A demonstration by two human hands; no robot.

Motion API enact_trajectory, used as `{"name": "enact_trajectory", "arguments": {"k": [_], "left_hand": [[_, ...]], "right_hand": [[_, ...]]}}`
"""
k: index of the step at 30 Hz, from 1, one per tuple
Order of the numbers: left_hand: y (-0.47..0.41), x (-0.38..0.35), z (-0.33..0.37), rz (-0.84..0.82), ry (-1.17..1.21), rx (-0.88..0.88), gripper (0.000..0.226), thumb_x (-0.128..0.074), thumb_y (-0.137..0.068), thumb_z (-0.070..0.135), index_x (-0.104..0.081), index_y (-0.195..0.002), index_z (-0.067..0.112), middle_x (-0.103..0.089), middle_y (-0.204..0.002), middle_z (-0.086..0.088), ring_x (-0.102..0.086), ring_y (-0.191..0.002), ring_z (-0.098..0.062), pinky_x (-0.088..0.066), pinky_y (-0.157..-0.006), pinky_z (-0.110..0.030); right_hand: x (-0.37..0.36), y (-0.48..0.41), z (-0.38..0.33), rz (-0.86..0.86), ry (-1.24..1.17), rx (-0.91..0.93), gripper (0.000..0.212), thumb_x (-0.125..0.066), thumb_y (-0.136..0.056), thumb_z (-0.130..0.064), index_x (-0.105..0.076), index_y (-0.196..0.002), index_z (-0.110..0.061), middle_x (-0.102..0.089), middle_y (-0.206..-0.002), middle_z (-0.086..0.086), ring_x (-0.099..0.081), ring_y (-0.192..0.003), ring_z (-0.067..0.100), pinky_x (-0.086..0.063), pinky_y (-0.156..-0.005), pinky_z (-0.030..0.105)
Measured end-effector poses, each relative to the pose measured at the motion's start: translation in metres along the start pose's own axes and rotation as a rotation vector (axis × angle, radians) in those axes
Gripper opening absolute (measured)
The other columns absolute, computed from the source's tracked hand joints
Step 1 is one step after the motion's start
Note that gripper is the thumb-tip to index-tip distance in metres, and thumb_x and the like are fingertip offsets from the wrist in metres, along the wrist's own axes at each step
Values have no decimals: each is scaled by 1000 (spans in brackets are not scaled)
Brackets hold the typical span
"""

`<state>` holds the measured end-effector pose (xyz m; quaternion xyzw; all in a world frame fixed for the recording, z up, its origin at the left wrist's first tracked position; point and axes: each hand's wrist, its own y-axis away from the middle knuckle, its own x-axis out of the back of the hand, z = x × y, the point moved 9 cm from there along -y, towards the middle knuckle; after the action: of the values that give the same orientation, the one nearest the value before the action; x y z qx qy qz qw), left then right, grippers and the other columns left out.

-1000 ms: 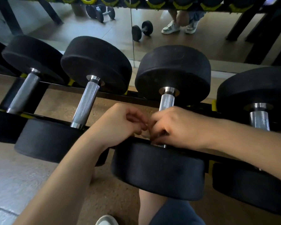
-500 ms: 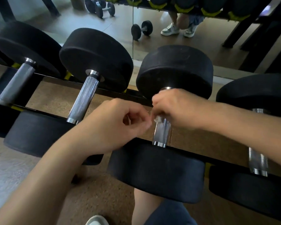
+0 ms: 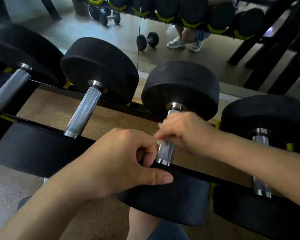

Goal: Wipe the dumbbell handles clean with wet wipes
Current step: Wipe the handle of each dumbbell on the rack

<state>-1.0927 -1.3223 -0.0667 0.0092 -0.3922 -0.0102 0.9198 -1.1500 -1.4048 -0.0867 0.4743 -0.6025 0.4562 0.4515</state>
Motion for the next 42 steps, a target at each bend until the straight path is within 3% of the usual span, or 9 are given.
{"name": "enact_trajectory", "arguments": {"k": [4, 9, 15, 23, 27, 31, 35, 39, 42], "left_hand": [[-1, 0, -2, -13, -22, -19, 55, -71, -52, 69, -54, -75, 23, -57, -73, 5, -48, -61, -10, -41, -56, -25], [-3, -3, -2, -21, 8, -64, 52, -75, -59, 63, -50, -70, 19, -54, -66, -4, -47, -62, -19, -39, -53, -27], [-6, -3, 0, -54, -28, -75, 52, -71, -59, 67, -50, -72, 21, -52, -62, 1, -46, -59, -11, -38, -55, -19], [-14, -7, -1, -145, 80, -63, 51, -75, -60, 61, -49, -70, 19, -43, -51, 10, -43, -53, -6, -37, -51, -14], [-17, -11, -1, -195, 109, -55, 52, -77, -58, 60, -48, -65, 18, -41, -50, 11, -41, -51, -4, -35, -49, -15], [-17, -12, -1, -204, 134, -64, 53, -78, -59, 58, -46, -63, 16, -39, -50, 10, -39, -50, -6, -33, -48, -15], [-19, -15, -1, -237, 165, -64, 53, -79, -60, 58, -46, -60, 17, -40, -52, 8, -38, -51, -6, -30, -48, -16], [-22, -20, -1, -301, 181, -71, 54, -77, -61, 60, -45, -61, 17, -39, -54, 9, -37, -52, -7, -30, -49, -20], [-20, -19, 0, -273, 130, -64, 53, -78, -62, 57, -47, -66, 15, -42, -55, 7, -38, -52, -6, -33, -50, -21]], "right_hand": [[23, 8, 18, 306, 230, -95, 14, -65, -80, -1, -74, -87, -10, -69, -79, 5, -63, -72, 23, -57, -66, 38], [-3, 7, -6, 90, 205, 37, 16, -60, -85, -4, -72, -94, -10, -66, -86, 5, -61, -79, 25, -55, -68, 39], [17, 8, 24, 264, 384, -226, 16, -74, -72, 0, -68, -85, -8, -60, -81, 7, -58, -68, 23, -53, -55, 31], [20, 56, 56, 789, -152, -883, 16, -64, -88, -8, -74, -95, -16, -68, -85, -7, -59, -74, 2, -43, -65, 6], [-17, 78, 79, 940, -679, -1102, 21, -68, -87, -12, -71, -106, -21, -69, -94, -10, -66, -89, 4, -56, -84, 27], [15, 60, 55, 835, -170, -876, 15, -64, -89, -8, -74, -99, -11, -69, -90, -2, -58, -78, 2, -42, -71, 8], [23, 22, 28, 571, 241, -576, 6, -67, -79, -7, -72, -81, -9, -65, -83, 6, -62, -72, 20, -49, -63, 26], [1, -19, 9, 214, 325, -373, 11, -76, -74, -8, -73, -83, -13, -64, -85, 4, -58, -84, 23, -50, -70, 32], [5, -6, 12, 201, 235, -353, 15, -73, -74, -4, -72, -85, -15, -62, -87, 4, -57, -84, 22, -48, -72, 33]]}}
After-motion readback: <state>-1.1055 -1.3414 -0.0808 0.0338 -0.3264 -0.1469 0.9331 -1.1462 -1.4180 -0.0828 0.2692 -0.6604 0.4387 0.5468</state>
